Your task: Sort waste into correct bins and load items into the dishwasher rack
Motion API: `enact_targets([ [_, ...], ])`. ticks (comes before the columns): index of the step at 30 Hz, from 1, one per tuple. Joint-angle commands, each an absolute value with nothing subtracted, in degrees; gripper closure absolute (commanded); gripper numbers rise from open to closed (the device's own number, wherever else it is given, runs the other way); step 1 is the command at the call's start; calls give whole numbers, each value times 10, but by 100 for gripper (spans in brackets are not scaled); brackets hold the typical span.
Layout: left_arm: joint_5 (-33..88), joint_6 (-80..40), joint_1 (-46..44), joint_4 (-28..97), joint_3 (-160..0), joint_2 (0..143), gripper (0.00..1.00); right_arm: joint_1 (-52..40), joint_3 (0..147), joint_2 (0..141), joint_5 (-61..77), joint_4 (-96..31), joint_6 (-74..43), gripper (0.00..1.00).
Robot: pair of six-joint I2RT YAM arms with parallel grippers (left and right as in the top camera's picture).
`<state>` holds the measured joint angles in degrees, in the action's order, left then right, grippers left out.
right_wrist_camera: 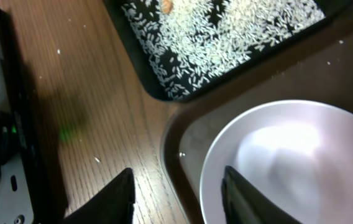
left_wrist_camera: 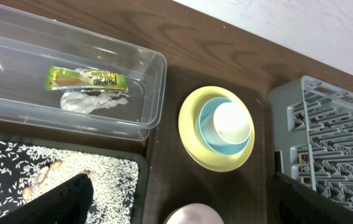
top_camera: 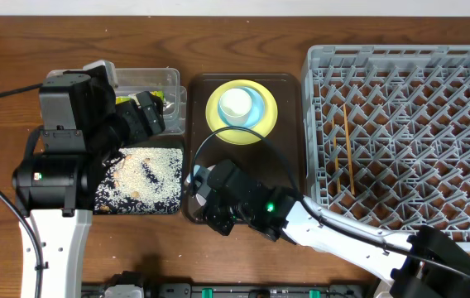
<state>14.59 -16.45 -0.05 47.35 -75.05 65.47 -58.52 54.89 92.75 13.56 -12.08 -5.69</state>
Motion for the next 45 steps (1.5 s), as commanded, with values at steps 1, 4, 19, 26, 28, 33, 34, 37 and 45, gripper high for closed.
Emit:
enact_targets([
  [1, 138, -159, 2, 473, -755, 656, 8, -589, 545, 930, 121, -126, -57, 64],
  [4, 138, -159, 2, 473, -755, 656, 8, -589, 543, 930, 118, -127, -57, 71],
  [19, 138, -159, 2, 473, -755, 656, 8, -589, 507, 930, 107, -98, -57, 99],
  [26, 138, -159, 2, 473, -755, 658, 8, -589, 506, 930, 107, -95, -57, 83],
  [28, 138, -159, 2, 473, -755, 659, 8, -590, 506, 934, 107, -93, -54, 80],
  [33, 138, -159, 2, 473, -755, 659, 8, -590, 506, 965, 108, -58, -50, 76],
  [34, 138, -159, 2, 473, -755, 659, 8, -590, 506, 969, 107, -51, -50, 75],
  [37, 138, -159, 2, 473, -755, 658, 8, -591, 506, 979, 108, -36, -41, 76],
  [45, 138, -159, 2, 473, -755, 659, 8, -597, 506, 982, 105, -40, -36, 72],
])
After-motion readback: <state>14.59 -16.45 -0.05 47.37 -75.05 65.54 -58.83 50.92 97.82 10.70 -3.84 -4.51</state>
